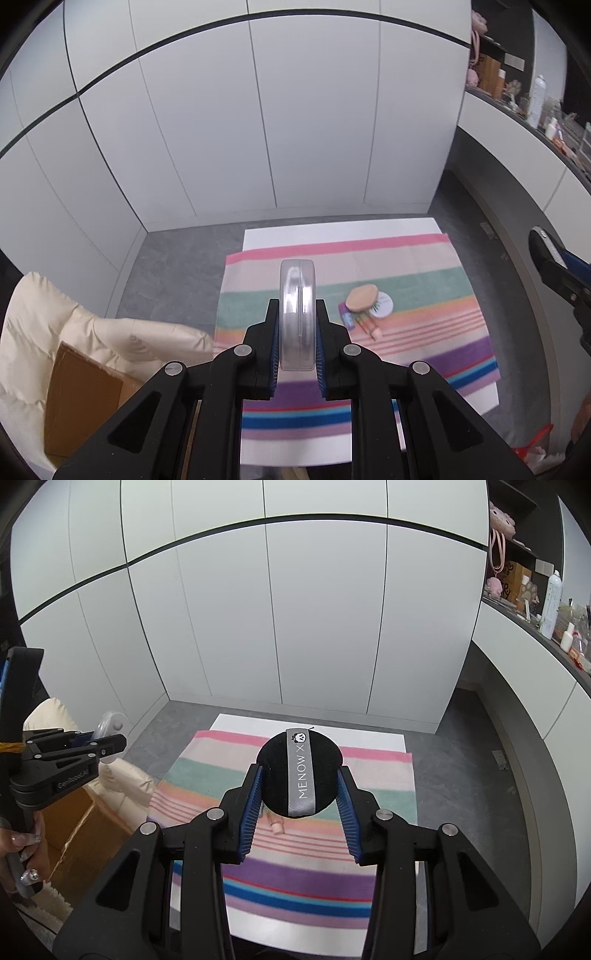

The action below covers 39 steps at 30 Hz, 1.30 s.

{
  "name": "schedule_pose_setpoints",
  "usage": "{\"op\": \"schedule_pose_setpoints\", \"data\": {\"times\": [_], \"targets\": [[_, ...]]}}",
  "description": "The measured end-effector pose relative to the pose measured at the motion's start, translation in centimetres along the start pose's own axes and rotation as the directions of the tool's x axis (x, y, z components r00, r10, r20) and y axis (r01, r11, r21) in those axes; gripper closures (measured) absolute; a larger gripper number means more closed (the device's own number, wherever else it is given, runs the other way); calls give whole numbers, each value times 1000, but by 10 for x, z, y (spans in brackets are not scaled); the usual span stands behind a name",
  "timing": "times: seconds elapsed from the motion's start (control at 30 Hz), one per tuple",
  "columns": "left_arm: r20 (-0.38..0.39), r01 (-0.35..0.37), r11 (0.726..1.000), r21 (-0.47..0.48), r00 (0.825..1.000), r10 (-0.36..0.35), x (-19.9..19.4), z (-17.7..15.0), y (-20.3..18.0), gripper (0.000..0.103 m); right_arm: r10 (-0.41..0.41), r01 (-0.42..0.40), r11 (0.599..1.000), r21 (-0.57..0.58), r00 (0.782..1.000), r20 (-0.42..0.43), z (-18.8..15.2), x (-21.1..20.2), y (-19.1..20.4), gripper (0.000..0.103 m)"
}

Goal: Organize objects
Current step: 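Lift the black compact and clear case and carry them over the cardboard box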

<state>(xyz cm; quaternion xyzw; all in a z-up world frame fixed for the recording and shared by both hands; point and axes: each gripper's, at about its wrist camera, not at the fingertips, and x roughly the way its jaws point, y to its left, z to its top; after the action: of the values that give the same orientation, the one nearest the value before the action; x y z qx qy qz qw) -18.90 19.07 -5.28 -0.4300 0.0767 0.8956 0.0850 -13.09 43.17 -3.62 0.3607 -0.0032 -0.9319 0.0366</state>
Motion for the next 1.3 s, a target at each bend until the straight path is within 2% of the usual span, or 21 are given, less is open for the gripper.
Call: {"op": "schedule_pose_setpoints", "data": {"times": [0.13, 0.33, 0.57, 0.8, 1.03, 1.3], "targets": [[6, 2, 1000, 14, 1000, -2, -25, -20, 0, 86, 4, -4, 1000, 2, 1000, -2, -15, -19, 4, 62], [35, -4, 999, -43, 999, 5, -66, -50, 11, 86, 7, -7, 1000, 24, 1000, 8, -42, -54, 5, 62], [0, 28, 998, -60, 1000, -28, -94, -85, 16, 86, 11, -11, 999, 36, 1000, 8, -76, -91, 9, 62], [19, -72, 997, -15, 997, 72, -109, -137, 9, 86, 66, -63, 995, 74, 997, -49, -118, -117, 2, 62], [-38, -73, 997, -5, 997, 73, -110, -173, 12, 86, 89, -79, 991, 111, 992, -86, -152, -135, -4, 62], [-41, -57, 998, -3, 998, 57, -114, -179, 11, 86, 77, -64, 991, 120, 991, -112, -170, -139, -5, 62]]}}
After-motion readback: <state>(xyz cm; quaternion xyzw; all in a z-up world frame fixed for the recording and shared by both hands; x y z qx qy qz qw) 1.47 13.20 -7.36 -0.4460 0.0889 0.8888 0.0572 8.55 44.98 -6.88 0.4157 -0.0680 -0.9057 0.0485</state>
